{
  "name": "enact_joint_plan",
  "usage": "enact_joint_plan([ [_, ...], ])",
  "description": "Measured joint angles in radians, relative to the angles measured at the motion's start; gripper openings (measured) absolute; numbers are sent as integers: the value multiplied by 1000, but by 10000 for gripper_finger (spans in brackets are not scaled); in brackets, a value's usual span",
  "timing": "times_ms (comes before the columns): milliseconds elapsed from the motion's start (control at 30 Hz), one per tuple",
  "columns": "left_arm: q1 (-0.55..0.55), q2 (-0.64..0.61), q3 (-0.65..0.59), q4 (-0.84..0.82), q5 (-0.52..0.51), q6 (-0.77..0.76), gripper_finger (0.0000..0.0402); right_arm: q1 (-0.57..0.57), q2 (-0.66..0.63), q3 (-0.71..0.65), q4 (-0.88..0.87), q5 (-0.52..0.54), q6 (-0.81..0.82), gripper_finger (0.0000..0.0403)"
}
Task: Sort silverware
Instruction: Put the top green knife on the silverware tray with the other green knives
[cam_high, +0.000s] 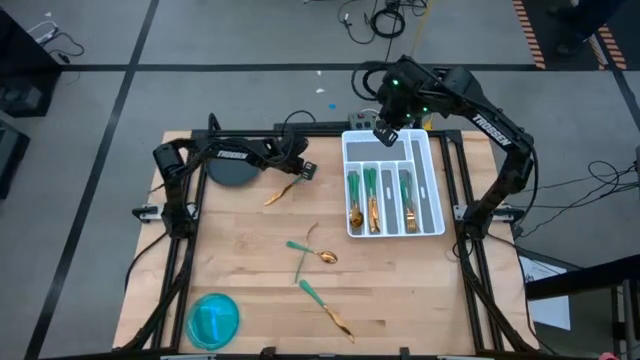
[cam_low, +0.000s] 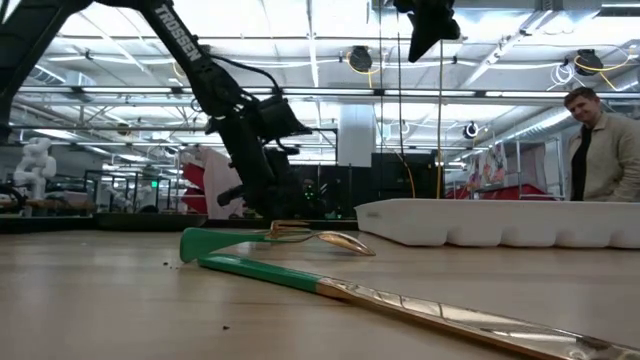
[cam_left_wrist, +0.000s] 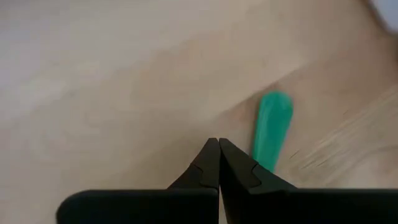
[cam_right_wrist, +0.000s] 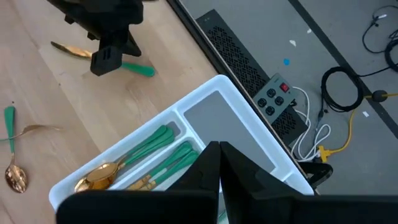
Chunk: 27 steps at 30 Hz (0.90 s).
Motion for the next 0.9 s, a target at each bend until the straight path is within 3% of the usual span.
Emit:
enact_joint_plan([
  [533,-138,28,5,-22,3,-51,0,23,-18,0,-45,-1,12,0],
  [900,-231,19,4,-74,-22,-140,0,99,-30,0,-60,-1,43,0],
])
